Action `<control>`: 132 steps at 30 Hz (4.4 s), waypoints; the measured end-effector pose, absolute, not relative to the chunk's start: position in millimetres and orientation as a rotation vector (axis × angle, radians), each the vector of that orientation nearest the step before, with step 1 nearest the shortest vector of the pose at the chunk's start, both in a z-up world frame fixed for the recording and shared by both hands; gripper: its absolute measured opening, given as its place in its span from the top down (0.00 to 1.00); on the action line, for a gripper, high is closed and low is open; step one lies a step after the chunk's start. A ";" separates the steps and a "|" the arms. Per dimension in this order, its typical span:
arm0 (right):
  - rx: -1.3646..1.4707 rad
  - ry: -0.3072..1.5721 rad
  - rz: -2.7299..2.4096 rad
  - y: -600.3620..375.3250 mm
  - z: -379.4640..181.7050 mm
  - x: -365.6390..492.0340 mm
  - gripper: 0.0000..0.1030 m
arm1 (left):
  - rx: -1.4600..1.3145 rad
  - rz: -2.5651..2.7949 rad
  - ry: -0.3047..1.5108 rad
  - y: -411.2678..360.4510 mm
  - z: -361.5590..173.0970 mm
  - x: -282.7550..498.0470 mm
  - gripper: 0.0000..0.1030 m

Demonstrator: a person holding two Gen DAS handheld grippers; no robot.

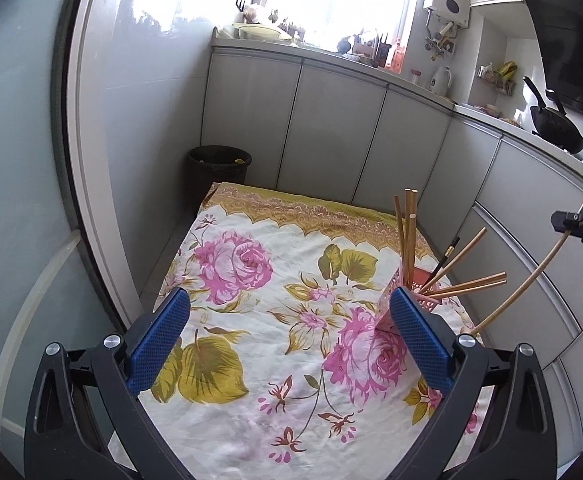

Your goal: Organize utensils

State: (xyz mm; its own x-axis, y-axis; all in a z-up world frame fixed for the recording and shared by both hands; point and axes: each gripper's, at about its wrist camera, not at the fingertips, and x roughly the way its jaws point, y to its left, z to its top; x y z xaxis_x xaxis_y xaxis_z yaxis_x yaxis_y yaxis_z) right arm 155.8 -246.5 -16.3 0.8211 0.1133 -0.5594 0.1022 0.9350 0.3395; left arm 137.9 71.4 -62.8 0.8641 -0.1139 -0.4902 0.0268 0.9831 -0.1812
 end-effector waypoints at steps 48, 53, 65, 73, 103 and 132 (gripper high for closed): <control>0.257 0.417 -0.300 -239.7 -25.5 13.3 0.06 | 0.015 0.015 0.301 -23.7 43.0 33.4 0.07; 0.325 0.409 -0.311 -254.3 -36.2 -24.7 0.06 | 0.027 -0.010 0.343 -36.4 32.7 15.7 0.07; 0.297 0.383 -0.329 -247.4 -47.8 -84.6 0.06 | 0.097 0.022 0.365 -54.6 26.3 -14.3 0.07; 0.306 0.346 -0.314 -248.8 -41.4 -89.7 0.06 | 0.083 0.030 0.319 -51.0 37.9 -29.5 0.07; 0.208 0.313 -0.320 -225.6 -38.7 -81.2 0.06 | 0.012 0.003 0.365 -34.5 34.5 -19.1 0.07; 0.214 0.317 -0.302 -218.8 -44.0 -77.9 0.06 | 0.005 0.000 0.378 -38.1 29.6 -13.3 0.07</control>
State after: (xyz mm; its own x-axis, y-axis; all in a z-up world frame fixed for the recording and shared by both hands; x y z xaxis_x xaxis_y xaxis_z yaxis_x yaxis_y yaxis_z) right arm -77.9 -218.8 -44.0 0.9061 -0.2566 -0.3362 0.3232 0.9329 0.1591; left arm -13.3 -38.1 29.6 0.9295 0.0010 -0.3688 0.0008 1.0000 0.0047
